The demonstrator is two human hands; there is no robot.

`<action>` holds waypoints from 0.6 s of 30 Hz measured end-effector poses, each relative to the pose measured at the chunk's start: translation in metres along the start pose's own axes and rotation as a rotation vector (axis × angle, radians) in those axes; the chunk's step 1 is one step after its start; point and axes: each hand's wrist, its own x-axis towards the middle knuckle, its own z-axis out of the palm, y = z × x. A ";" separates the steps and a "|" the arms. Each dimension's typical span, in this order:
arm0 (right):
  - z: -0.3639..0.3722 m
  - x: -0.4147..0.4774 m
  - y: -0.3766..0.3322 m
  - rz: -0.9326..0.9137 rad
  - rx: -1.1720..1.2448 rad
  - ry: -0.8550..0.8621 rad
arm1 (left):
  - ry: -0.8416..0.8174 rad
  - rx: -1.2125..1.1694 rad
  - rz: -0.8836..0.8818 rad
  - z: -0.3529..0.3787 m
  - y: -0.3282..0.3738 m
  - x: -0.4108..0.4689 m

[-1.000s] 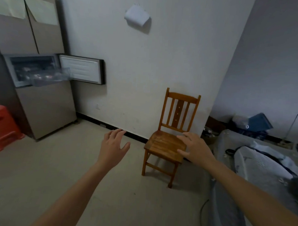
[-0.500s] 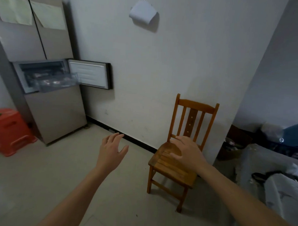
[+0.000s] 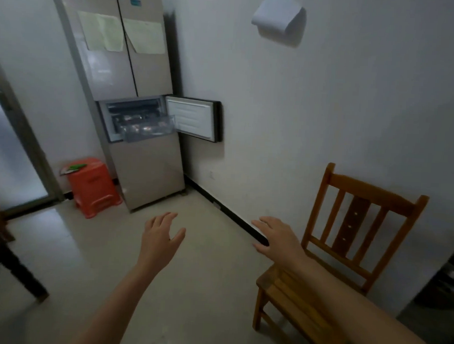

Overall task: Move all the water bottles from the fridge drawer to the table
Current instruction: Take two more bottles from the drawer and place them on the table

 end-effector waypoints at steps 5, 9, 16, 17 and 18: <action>0.022 0.081 0.003 -0.102 0.008 -0.003 | 0.069 0.046 -0.091 0.003 -0.037 0.042; 0.033 0.161 0.006 -0.168 0.012 0.019 | 0.138 0.067 -0.105 0.010 -0.067 0.104; 0.042 0.316 0.014 -0.243 0.005 0.028 | 0.238 0.038 -0.111 0.028 -0.113 0.236; 0.043 0.332 0.016 -0.250 0.002 0.034 | 0.243 0.032 -0.114 0.030 -0.115 0.249; 0.045 0.347 0.019 -0.259 0.001 0.032 | 0.250 0.037 -0.112 0.034 -0.119 0.261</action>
